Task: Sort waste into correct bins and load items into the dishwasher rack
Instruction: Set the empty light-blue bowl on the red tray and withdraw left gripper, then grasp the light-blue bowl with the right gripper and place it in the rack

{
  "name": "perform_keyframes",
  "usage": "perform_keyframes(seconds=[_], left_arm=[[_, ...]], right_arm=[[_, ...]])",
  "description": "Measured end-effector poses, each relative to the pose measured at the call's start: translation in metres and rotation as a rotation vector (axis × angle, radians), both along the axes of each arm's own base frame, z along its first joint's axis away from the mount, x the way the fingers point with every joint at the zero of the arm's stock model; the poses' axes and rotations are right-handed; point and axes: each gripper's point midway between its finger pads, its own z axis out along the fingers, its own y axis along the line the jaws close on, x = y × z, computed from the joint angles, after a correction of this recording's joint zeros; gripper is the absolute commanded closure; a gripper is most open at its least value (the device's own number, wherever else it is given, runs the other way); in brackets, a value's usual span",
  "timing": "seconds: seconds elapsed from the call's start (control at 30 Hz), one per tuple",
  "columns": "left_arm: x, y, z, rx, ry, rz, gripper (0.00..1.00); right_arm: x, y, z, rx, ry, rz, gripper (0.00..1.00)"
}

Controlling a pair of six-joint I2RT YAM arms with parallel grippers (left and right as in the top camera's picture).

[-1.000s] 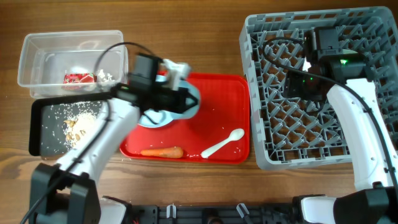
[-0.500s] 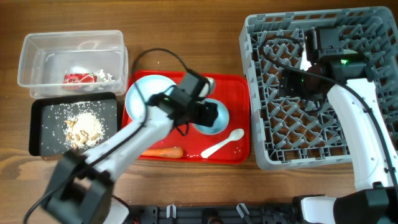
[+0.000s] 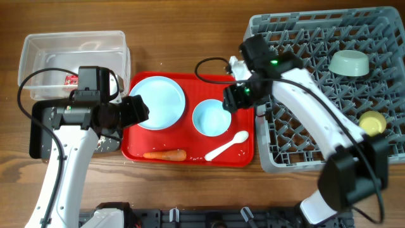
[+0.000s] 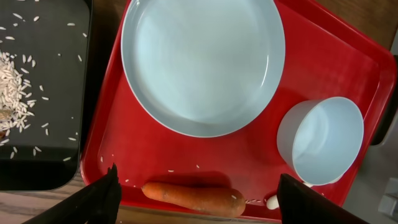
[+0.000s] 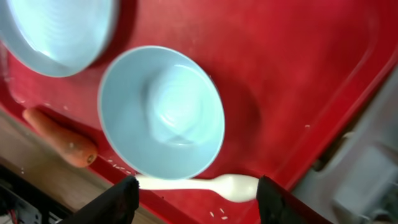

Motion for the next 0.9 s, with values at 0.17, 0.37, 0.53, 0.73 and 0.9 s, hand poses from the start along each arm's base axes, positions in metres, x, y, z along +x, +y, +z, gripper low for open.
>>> perform_keyframes(seconds=[0.17, 0.37, 0.53, 0.73, 0.9], left_arm=[[0.000, 0.000, 0.000, 0.000, 0.000, 0.000, 0.19], [0.000, 0.000, 0.000, 0.000, 0.000, 0.000, 0.19], [0.000, 0.000, 0.000, 0.000, 0.000, 0.000, 0.19], [0.000, 0.000, 0.000, 0.000, 0.000, 0.000, 0.18], [0.001, 0.000, 0.000, 0.000, -0.003, 0.000, 0.18]], right_arm=[[-0.005, 0.003, -0.064, -0.073, 0.175, -0.052, 0.69], [-0.002, 0.005, -0.076, -0.078, 0.191, -0.079, 0.96], [0.000, 0.004, -0.070, -0.075, 0.168, -0.080, 0.96], [0.053, -0.050, 0.108, -0.138, -0.505, -0.234, 0.96], [0.081, -0.182, 0.217, -0.513, -0.939, -0.591, 0.96]])
